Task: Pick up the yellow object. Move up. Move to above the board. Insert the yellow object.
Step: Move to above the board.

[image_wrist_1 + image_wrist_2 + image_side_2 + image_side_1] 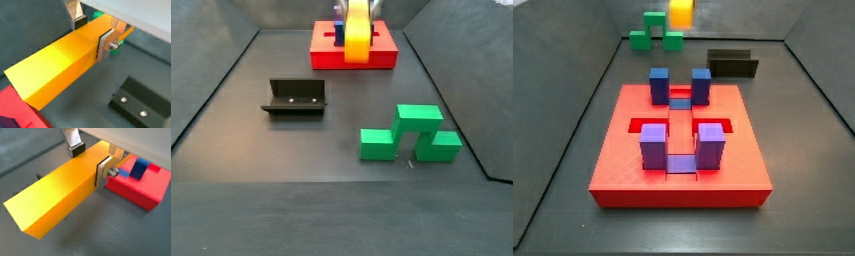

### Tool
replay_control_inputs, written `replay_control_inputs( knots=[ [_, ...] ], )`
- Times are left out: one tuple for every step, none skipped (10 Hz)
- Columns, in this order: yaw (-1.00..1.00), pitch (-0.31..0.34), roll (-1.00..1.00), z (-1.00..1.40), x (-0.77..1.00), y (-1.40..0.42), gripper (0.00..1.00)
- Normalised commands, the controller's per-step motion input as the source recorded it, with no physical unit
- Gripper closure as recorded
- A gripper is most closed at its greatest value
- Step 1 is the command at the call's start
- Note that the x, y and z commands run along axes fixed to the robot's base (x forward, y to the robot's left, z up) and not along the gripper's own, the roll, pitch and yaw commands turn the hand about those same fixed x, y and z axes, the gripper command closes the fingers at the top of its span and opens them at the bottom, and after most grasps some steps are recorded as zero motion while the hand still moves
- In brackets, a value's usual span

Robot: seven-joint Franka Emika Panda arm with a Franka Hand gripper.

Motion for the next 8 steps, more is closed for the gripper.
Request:
replay_control_inputs(
  knots=[
    [0.00,0.060,0.03,1.40,0.01,0.00,1.00],
    [0.00,0.059,0.03,1.40,0.02,0.00,1.00],
    [0.01,0.066,0.02,0.81,0.03,0.00,1.00],
    [0.00,0.059,0.01,0.38,0.05,0.00,1.00],
    [0.00,0.058,0.01,0.23,0.04,0.00,1.00],
    [0.00,0.058,0.01,0.19,0.03,0.00,1.00],
    [0.19,0.312,0.12,0.26,-0.07,-1.40,1.00],
    [0.17,0.286,0.14,0.25,-0.07,-1.40,1.00]
  ],
)
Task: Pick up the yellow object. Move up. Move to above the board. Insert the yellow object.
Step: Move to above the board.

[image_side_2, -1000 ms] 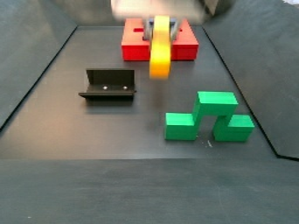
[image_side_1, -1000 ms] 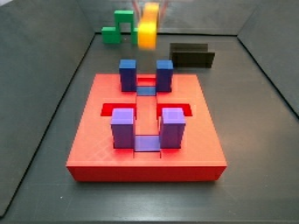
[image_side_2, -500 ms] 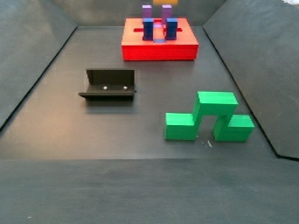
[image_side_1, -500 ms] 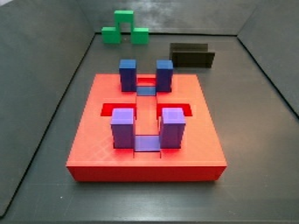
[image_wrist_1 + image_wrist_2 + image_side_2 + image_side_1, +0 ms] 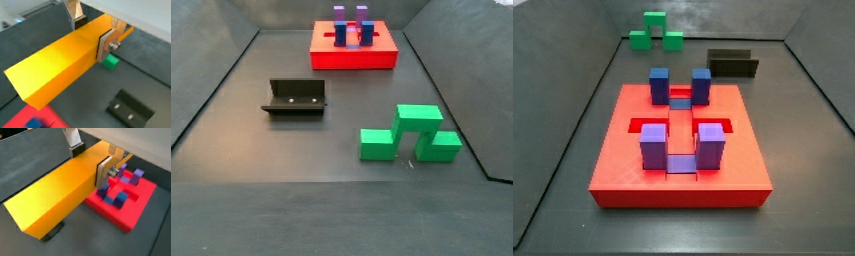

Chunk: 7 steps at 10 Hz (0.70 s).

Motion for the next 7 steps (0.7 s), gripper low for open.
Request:
replay_control_inputs(
  knots=[
    [0.12,0.236,0.14,0.25,-0.05,-1.40,1.00],
    [0.05,0.174,0.05,0.26,-0.04,-1.40,1.00],
    [0.04,0.151,0.04,0.26,-0.03,-1.40,1.00],
    [0.03,0.134,0.02,0.26,0.01,-1.40,1.00],
    [0.02,0.135,0.01,0.19,0.04,-0.98,1.00],
    [0.01,0.145,0.02,0.12,0.06,-0.57,1.00],
    [0.01,0.132,0.01,0.07,0.07,-0.30,1.00]
  ],
)
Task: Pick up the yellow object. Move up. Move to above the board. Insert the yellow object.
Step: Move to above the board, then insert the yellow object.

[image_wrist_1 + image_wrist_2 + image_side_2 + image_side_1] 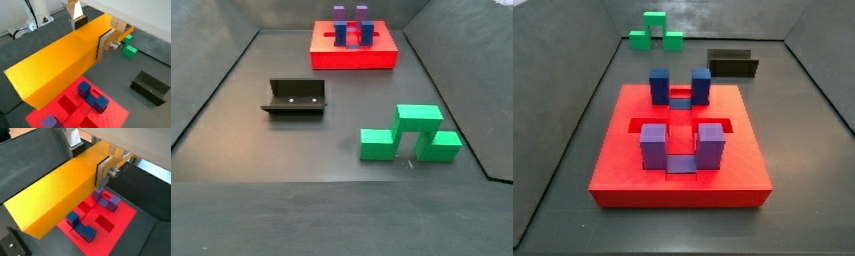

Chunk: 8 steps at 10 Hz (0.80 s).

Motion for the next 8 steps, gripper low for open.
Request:
replay_control_inputs(
  knots=[
    [0.01,0.102,0.02,0.05,0.04,-0.18,1.00],
    [0.00,0.031,-0.04,-0.22,0.05,0.00,1.00],
    [0.00,0.000,-0.07,-0.25,0.00,0.00,1.00],
    [0.00,0.000,-0.12,-0.37,0.00,0.00,1.00],
    [0.00,-0.026,-0.16,-0.63,0.00,0.00,1.00],
    [0.00,-0.020,-0.17,-0.80,0.00,0.00,1.00],
    [0.00,-0.020,-0.18,-0.81,0.00,0.00,1.00],
    [0.00,-0.021,-0.17,-0.80,0.00,0.00,1.00]
  ],
)
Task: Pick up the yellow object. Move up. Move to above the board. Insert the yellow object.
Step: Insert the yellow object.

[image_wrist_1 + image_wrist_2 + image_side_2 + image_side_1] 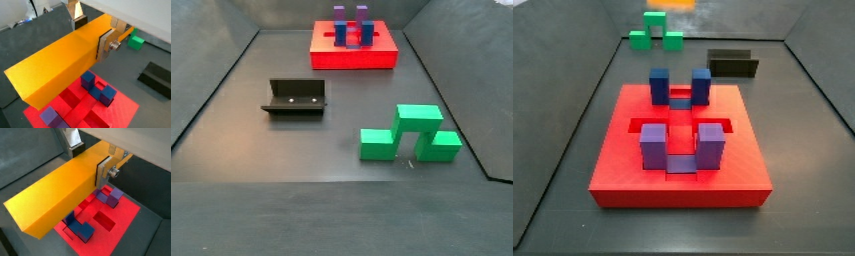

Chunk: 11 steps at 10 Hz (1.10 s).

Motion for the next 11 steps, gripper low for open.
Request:
replay_control_inputs(
  knots=[
    [0.00,-0.004,-0.13,-0.89,0.01,0.00,1.00],
    [0.00,0.047,0.13,-0.99,0.20,-0.26,1.00],
    [0.00,0.034,0.11,-1.00,0.22,-0.25,1.00],
    [0.00,0.036,0.09,-1.00,0.16,-0.21,1.00],
    [0.00,0.026,0.08,-1.00,0.11,-0.15,1.00],
    [0.00,0.004,0.09,-0.91,0.05,-0.08,1.00],
    [0.00,0.000,0.09,-0.76,0.03,-0.04,1.00],
    [0.00,0.004,0.07,-0.66,0.00,-0.05,1.00],
    [0.00,0.000,0.05,-0.47,0.00,-0.07,1.00],
    [0.00,0.000,0.01,-0.23,-0.01,-0.05,1.00],
    [0.00,0.000,0.00,-0.06,-0.04,-0.06,1.00]
  ],
)
